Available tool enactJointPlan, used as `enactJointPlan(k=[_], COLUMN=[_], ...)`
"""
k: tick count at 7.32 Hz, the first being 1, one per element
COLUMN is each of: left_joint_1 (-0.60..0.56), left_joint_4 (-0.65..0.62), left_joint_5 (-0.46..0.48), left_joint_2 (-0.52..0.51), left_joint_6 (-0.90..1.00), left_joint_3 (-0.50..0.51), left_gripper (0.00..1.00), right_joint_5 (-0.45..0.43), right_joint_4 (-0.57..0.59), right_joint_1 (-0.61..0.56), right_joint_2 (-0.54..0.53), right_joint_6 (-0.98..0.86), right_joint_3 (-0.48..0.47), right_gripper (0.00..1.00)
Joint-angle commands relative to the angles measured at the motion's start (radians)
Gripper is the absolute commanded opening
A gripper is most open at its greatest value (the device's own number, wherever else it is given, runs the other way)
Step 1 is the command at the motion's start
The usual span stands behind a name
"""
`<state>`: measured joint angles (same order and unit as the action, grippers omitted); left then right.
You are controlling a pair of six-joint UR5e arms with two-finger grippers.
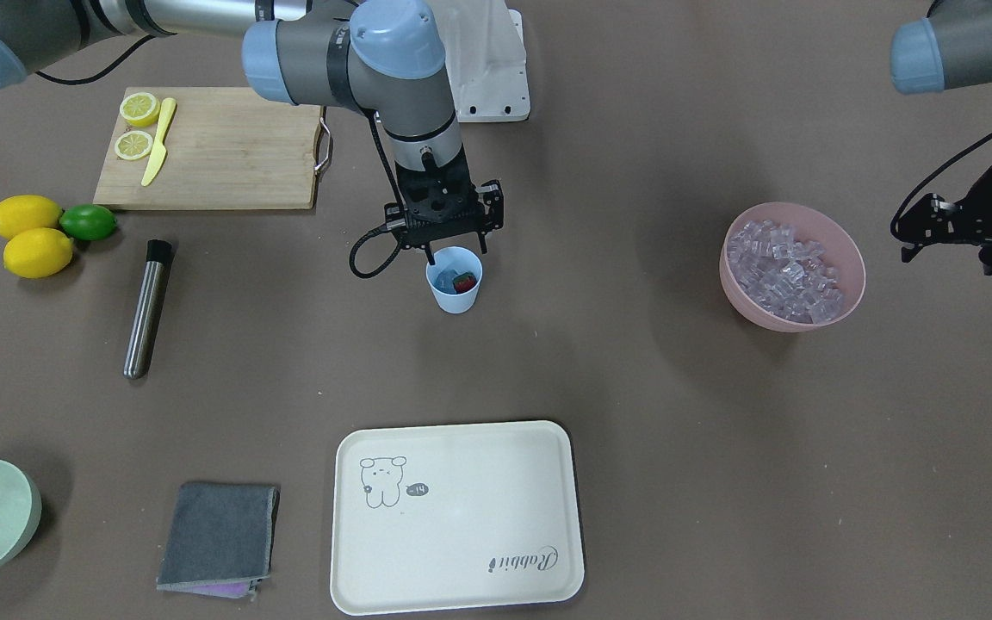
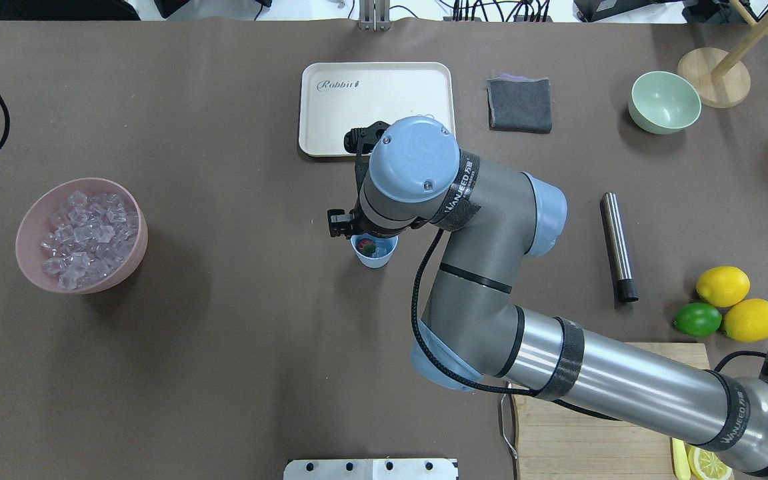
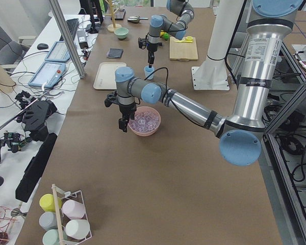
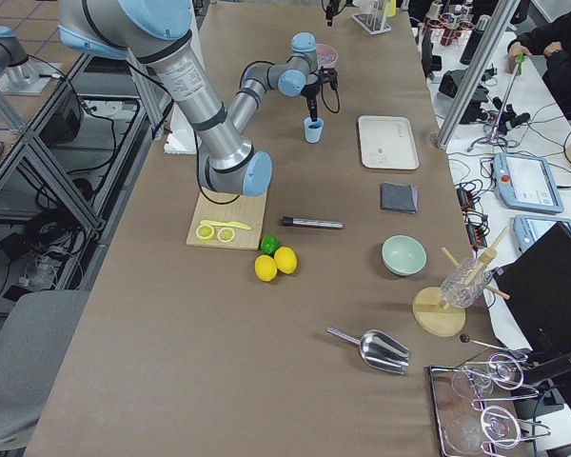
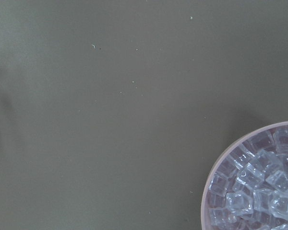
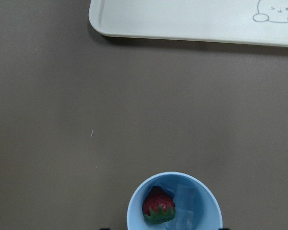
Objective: Mash ice and strawberries in cup
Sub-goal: 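Carry the strawberry with the right gripper and drop it into the blue cup, then move the right gripper to the steel pestle and grasp it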
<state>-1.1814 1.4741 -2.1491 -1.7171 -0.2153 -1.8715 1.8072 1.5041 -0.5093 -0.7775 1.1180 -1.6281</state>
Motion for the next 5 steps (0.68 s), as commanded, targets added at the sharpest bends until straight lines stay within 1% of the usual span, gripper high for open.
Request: enactJointPlan(k=[1, 2, 3, 4, 5], left_joint_1=[0.002, 0.002, -0.01, -0.036, -0.078], left_joint_4=[0.0, 0.0, 0.014, 0.02, 0.02], left_joint_5=[-0.002, 0.0, -0.002, -0.003, -0.043], left_joint_2=[-0.019, -0.022, -0.025, -0.013, 0.0], left_joint_6=[-0.024, -0.036, -0.067, -0.068, -0.059], left_joint_3=[0.018, 0.034, 0.02, 0.015, 0.021], left_gripper=[0.98, 0.98, 0.98, 0.98, 0.98], right_joint_5=[0.003, 0.007, 0.011, 0.039, 0.122], right_joint_4=[0.049, 0.094, 0.166, 0.166, 0.165], right_joint_1=[-0.037, -0.058, -0.069, -0.098, -0.154], right_joint_2=[-0.006, -0.025, -0.102, -0.221, -0.306], right_joint_6=[-0.003, -0.003, -0.004, -0.018, -0.02], right_joint_3=[-0.025, -0.056, -0.153, -0.256, -0.318], right_gripper=[1.0, 1.0, 1.0, 0.99, 0.99])
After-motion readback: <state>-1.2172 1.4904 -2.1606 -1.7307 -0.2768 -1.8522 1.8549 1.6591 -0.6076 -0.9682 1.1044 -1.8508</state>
